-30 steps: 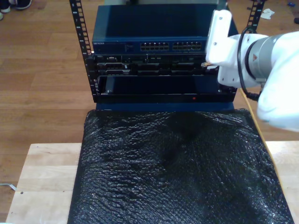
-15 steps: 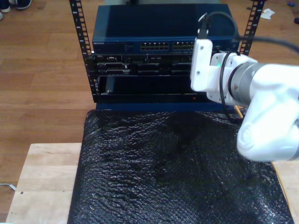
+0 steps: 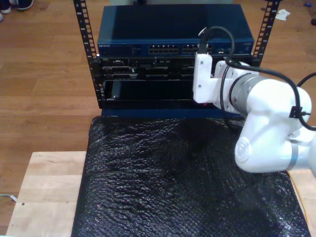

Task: Grab the cable and plug it in

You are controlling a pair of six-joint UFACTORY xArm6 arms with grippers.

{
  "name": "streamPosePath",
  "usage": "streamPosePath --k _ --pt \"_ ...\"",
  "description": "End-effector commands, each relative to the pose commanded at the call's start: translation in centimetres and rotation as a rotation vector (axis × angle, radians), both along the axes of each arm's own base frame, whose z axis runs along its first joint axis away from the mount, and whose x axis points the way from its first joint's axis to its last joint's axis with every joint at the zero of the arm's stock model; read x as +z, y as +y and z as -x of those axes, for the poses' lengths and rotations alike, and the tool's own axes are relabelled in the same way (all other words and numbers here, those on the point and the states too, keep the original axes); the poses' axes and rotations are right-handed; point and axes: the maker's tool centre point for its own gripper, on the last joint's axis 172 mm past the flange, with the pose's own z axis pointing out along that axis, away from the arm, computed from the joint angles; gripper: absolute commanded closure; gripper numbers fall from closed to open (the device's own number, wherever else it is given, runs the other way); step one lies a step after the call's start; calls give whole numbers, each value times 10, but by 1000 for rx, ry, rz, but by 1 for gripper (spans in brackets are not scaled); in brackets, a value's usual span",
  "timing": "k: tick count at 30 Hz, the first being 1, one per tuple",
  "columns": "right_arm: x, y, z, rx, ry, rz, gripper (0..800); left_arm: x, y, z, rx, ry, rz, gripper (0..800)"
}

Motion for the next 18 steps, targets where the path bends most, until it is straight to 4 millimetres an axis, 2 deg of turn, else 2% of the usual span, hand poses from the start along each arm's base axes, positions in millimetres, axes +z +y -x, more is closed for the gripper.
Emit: streamPosePath --k 4,12,16,18 --pt "15 -8 -6 -22 -126 13 800 0 0 0 0 0 0 0" --pt "1 -16 -9 -34 -130 42 800 0 -1 0 0 0 2 0" --pt "24 -21 -13 -59 -262 41 800 0 0 0 0 0 0 0" --pt "28 -21 -15 -57 -290 53 800 0 0 0 0 0 0 0"
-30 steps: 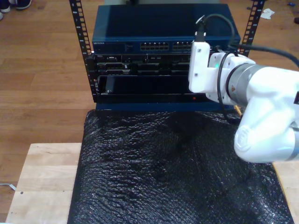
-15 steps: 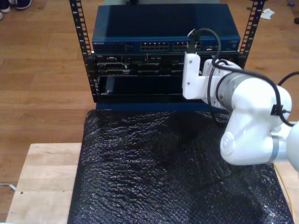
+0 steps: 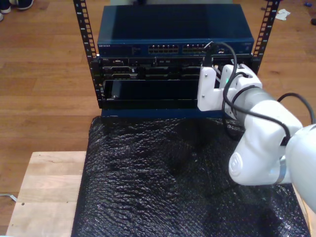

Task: Grab the cable and plug it in

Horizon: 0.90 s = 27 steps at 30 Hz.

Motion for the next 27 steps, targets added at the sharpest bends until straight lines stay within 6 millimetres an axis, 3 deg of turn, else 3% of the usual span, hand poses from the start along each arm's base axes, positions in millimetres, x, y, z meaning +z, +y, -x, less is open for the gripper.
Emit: streamPosePath --k 11,17,27 --pt "15 17 -32 26 -56 82 800 0 0 0 0 0 0 0" --pt "-1 25 -37 48 -37 100 800 0 -1 0 0 0 2 0" --pt "7 51 -37 109 -57 117 800 0 0 0 0 0 2 0"
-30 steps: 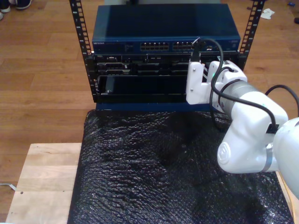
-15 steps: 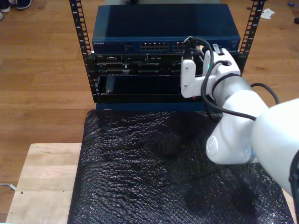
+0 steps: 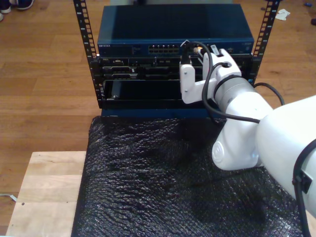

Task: Grab the cable and plug it in

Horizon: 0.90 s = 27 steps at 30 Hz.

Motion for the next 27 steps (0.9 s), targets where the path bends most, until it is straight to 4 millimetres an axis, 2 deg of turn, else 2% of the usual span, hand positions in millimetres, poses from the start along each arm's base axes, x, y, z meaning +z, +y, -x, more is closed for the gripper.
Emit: streamPosePath --k 6,11,13,16,21,24,27 --pt "13 10 4 15 -24 -11 800 0 0 0 0 0 -2 0" --pt "22 7 -2 5 -38 -21 800 0 0 0 0 0 -2 0" --pt "19 1 -4 -5 -36 -20 800 0 0 0 0 0 0 0" --pt "18 -25 -11 -49 -35 -23 800 0 0 0 2 0 0 0" --pt "24 -35 -17 -68 -48 -29 800 0 0 0 0 0 0 0" --pt "7 -39 -22 -80 -26 -27 800 0 0 0 0 0 0 0" --pt "7 -41 -26 -91 -27 -34 800 0 0 0 2 0 0 0"
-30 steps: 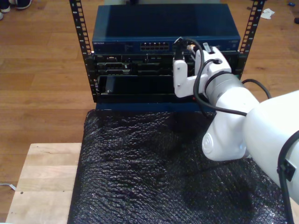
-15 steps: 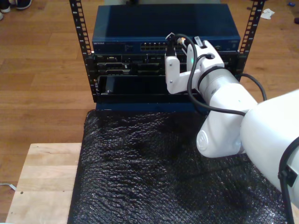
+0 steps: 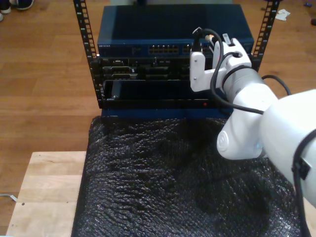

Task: Grab the cable and plug it in

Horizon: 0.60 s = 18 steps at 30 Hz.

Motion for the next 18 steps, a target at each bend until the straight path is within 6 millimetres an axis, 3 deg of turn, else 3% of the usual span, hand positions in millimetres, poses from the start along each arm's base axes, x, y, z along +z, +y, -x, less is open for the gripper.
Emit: streamPosePath --k 13,18 --pt "3 0 -2 -11 -13 -52 800 0 0 0 0 0 0 0" --pt "9 -1 3 -19 -97 -61 800 0 0 0 -2 0 0 0"
